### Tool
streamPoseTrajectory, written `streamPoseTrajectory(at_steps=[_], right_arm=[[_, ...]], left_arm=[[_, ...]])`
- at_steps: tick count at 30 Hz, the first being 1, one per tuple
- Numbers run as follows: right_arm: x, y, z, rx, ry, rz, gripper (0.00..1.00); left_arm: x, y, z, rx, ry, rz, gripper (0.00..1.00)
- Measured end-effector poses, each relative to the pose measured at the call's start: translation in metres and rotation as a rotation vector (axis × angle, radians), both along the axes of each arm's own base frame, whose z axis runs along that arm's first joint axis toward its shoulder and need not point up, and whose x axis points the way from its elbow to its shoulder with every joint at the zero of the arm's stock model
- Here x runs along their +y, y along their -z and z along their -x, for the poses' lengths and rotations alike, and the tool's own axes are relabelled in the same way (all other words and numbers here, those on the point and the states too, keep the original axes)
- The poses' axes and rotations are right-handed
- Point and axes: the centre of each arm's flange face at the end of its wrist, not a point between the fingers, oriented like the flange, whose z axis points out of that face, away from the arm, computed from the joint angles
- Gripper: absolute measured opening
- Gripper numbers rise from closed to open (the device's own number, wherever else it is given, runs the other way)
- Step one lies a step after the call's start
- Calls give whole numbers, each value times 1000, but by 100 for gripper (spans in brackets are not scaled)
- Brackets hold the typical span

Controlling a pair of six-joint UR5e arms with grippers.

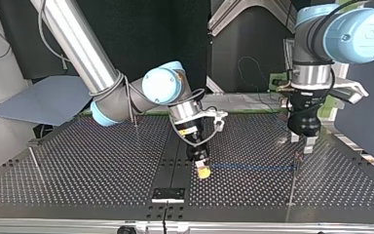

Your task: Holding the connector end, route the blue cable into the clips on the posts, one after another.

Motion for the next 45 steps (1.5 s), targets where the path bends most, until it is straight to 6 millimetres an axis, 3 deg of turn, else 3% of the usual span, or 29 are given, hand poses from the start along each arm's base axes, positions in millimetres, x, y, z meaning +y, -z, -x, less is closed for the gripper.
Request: streamPoseTrajectory(at_steps=[13, 22, 31, 45], right_arm=[[0, -3, 0, 6, 2, -2, 0], [2, -8, -2, 2, -2, 4, 0], [-1, -11, 0, -1, 1, 7, 0], [-8, -11, 5, -1, 9, 8, 0]], left_arm=[[-22, -3, 4, -19, 118, -29, 100], [-36, 1, -6, -52, 189, -36, 100], [-50, -8, -29, -75, 184, -30, 100], [-62, 4, -65, -57, 151, -18, 100]])
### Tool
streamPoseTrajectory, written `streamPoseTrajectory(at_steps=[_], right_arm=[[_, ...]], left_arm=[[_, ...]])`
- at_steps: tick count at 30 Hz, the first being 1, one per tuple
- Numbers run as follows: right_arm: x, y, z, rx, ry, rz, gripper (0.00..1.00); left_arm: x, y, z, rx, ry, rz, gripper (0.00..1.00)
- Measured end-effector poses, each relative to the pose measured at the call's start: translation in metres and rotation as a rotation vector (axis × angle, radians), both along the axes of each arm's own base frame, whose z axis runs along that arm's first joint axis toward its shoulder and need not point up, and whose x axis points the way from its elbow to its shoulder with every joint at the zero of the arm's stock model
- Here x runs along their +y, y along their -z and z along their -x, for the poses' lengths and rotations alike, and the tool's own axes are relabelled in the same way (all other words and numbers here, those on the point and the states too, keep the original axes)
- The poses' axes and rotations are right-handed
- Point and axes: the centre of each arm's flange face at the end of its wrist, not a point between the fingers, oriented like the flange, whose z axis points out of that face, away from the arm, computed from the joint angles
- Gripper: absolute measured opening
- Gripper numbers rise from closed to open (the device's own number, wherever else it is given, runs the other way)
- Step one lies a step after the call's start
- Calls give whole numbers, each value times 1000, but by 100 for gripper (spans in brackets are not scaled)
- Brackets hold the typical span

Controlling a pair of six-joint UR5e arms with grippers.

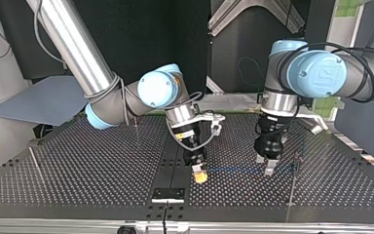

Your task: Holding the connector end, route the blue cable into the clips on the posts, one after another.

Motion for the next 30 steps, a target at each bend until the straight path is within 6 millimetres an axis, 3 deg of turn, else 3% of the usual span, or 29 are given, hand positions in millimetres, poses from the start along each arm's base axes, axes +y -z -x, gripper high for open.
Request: streamPoseTrajectory(at_steps=[23, 30], right_arm=[[-2, 0, 1, 2, -1, -2, 0], [-2, 0, 1, 2, 0, -1, 0]], left_arm=[[-9, 0, -36, 27, -87, 10, 100], [-11, 3, -39, 41, -100, 5, 100]])
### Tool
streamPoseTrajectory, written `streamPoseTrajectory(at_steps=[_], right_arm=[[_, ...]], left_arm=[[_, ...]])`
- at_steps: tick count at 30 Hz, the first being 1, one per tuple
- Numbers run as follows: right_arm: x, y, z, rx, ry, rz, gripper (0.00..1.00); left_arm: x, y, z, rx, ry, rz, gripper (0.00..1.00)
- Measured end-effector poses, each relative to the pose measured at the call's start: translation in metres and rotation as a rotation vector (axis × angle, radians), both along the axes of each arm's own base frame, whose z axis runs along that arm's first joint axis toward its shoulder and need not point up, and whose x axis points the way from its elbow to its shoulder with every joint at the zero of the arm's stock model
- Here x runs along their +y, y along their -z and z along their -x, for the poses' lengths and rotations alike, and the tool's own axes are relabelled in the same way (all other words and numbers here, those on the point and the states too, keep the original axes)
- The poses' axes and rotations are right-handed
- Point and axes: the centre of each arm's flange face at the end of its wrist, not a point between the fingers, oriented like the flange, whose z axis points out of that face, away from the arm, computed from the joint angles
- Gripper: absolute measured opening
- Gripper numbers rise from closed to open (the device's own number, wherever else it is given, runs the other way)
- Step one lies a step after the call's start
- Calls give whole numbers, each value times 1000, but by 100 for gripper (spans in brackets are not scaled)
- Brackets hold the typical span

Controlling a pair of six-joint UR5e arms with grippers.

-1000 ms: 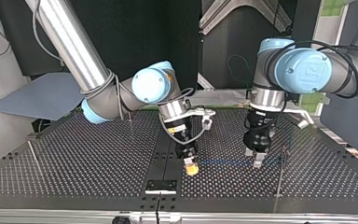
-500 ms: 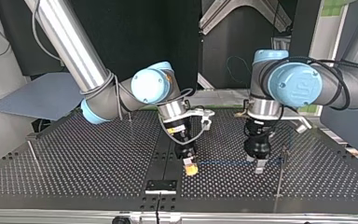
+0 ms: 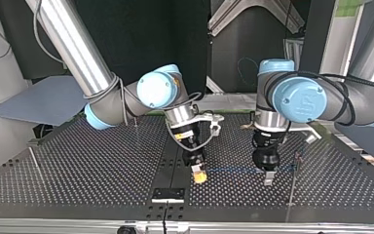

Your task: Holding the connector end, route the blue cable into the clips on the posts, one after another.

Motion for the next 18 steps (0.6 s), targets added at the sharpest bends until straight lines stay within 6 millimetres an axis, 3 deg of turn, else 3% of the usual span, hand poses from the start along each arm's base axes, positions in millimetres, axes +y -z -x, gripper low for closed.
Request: streamPoseTrajectory(at_steps=[10, 11, 12, 13, 14, 15, 16, 17, 18], right_arm=[[-3, 1, 3, 5, 5, -4, 0], [-3, 1, 3, 5, 6, -5, 0], [-4, 1, 3, 6, 6, -5, 0], [-4, 1, 3, 7, 7, -6, 0], [-4, 1, 4, 7, 7, -7, 0], [-4, 1, 4, 8, 7, -7, 0], [-4, 2, 4, 8, 7, -7, 0], [-4, 1, 4, 8, 7, -7, 0], [-4, 1, 4, 8, 7, -7, 0]], left_arm=[[2, -1, 1, 0, -17, -18, 100], [2, -1, 1, -1, -18, -21, 95], [2, -2, 1, -2, -20, -24, 78], [3, -2, 1, -3, -23, -25, 78], [4, -3, 1, -4, -27, -26, 66], [5, -4, 1, -6, -33, -26, 48], [5, -4, 2, -7, -38, -26, 48], [6, -5, 2, -8, -43, -25, 31], [7, -5, 2, -9, -47, -25, 20]])
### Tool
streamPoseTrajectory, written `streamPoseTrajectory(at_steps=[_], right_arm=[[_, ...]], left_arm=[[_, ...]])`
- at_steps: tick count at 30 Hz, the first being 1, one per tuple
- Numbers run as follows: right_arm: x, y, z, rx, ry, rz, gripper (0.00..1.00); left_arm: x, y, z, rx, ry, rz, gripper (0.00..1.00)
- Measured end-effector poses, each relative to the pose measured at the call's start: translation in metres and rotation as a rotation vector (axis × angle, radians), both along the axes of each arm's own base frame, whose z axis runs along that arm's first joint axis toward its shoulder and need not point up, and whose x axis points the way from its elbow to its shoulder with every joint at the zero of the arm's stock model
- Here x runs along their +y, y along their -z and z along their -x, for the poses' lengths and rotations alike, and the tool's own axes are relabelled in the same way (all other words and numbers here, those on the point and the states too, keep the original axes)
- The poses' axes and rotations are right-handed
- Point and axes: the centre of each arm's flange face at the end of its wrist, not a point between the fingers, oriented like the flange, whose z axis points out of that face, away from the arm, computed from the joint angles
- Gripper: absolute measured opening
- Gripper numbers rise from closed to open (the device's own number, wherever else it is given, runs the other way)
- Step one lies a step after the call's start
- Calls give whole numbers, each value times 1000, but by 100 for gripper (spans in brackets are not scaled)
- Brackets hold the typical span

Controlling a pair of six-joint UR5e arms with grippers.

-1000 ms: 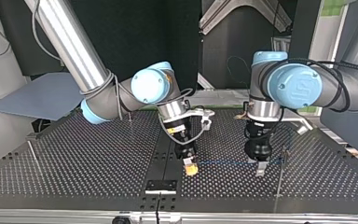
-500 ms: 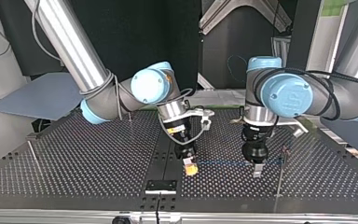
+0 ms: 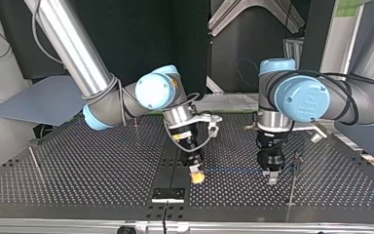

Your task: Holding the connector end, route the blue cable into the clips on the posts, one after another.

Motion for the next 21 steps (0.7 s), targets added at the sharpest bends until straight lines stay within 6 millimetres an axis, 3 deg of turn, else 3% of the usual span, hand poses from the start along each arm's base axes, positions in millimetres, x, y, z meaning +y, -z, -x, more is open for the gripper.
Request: streamPoseTrajectory(at_steps=[1, 3, 21], right_arm=[[0, 0, 0, 0, 1, 0, 0], [-1, 0, 1, 1, 2, 0, 0], [-1, 1, 2, 10, 4, -5, 0]], left_arm=[[0, 0, 0, 0, -2, 0, 20], [1, 0, 0, 0, -7, 1, 0], [2, 1, 1, 9, -11, 3, 0]])
